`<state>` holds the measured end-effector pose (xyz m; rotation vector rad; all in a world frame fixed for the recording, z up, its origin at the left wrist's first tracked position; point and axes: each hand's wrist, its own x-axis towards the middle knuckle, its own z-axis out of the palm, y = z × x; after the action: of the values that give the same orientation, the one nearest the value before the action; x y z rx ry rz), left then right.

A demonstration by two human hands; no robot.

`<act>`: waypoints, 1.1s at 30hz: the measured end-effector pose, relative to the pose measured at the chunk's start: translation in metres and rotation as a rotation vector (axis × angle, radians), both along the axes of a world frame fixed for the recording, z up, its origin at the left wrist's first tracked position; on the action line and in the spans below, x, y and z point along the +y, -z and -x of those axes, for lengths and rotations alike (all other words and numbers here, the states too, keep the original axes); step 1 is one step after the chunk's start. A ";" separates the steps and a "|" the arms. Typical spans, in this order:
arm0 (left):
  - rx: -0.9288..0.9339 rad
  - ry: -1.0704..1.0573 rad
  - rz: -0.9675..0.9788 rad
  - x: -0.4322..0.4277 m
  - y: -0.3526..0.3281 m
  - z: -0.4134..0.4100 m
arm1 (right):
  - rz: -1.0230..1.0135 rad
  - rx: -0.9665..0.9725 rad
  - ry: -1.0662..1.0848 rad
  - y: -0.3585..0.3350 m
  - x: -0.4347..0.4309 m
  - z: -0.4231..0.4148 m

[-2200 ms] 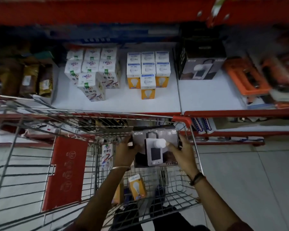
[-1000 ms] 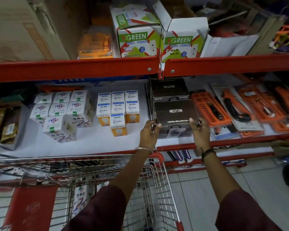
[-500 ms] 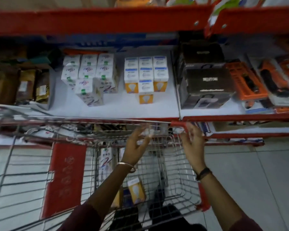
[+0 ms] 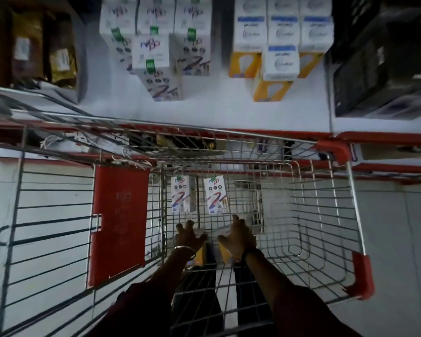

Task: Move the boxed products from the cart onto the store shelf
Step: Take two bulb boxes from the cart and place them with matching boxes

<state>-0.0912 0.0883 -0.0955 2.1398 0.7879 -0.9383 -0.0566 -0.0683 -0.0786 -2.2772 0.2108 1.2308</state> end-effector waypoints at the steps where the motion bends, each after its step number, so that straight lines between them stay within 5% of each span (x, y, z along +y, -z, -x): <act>1: 0.008 -0.002 0.007 0.001 0.008 0.001 | 0.031 0.002 -0.015 0.008 0.005 0.002; 10: 0.018 0.120 -0.021 -0.001 0.043 0.001 | 0.196 -0.011 -0.011 0.037 0.020 0.008; 19: -0.199 0.044 0.069 0.012 -0.003 0.001 | 0.119 -0.075 0.110 -0.008 -0.010 -0.010; 33: -0.708 -0.021 0.024 -0.018 -0.187 -0.065 | -0.070 -0.576 0.331 -0.161 -0.057 -0.041</act>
<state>-0.0266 0.0703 0.0918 2.2107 0.4292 -0.1319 -0.0153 -0.1251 0.0826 -2.3116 0.3055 0.3868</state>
